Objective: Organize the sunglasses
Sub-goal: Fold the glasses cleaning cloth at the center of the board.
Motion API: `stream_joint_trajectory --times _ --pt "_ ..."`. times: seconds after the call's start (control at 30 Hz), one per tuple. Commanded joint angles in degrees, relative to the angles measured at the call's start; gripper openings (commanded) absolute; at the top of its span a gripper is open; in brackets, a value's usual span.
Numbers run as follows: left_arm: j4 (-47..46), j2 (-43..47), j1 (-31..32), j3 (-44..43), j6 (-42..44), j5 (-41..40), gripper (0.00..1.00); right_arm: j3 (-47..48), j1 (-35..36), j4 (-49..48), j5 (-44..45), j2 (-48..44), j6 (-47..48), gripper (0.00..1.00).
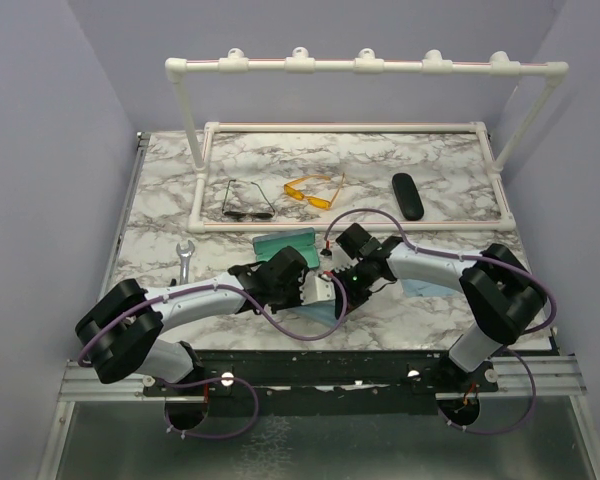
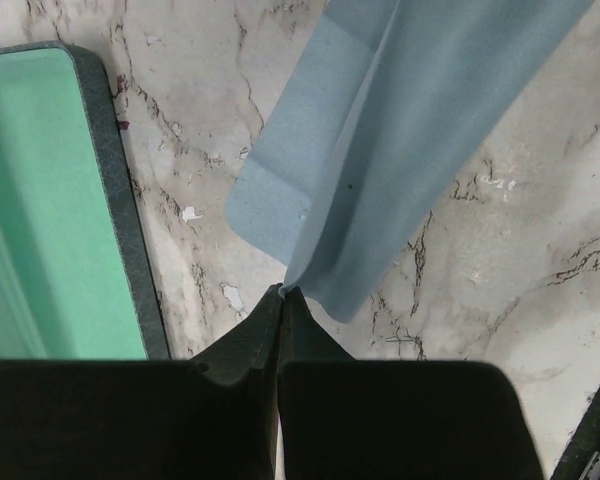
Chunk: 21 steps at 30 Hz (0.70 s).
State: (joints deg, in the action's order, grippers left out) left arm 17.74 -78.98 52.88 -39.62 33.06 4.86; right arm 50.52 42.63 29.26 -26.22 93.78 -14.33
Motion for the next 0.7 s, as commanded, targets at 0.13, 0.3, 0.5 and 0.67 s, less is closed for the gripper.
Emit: stream_joint_trajectory --times 0.13,0.3,0.5,0.67 --pt "-1.7 -0.1 -0.2 0.8 0.9 -0.4 0.0 -1.7 -0.2 1.5 -0.9 -1.3 -0.8 0.01" --pt "-2.4 0.1 -0.2 1.6 0.8 0.2 0.0 -1.5 -0.2 1.0 -0.1 -1.0 -1.1 0.01" --pt "-2.5 0.0 -0.2 1.7 0.7 0.2 0.0 -0.7 -0.2 0.8 0.1 0.0 -0.4 0.01" --pt "-3.3 -0.1 -0.2 1.7 0.4 0.2 0.0 -0.6 -0.2 1.1 -0.3 1.1 -0.2 0.03"
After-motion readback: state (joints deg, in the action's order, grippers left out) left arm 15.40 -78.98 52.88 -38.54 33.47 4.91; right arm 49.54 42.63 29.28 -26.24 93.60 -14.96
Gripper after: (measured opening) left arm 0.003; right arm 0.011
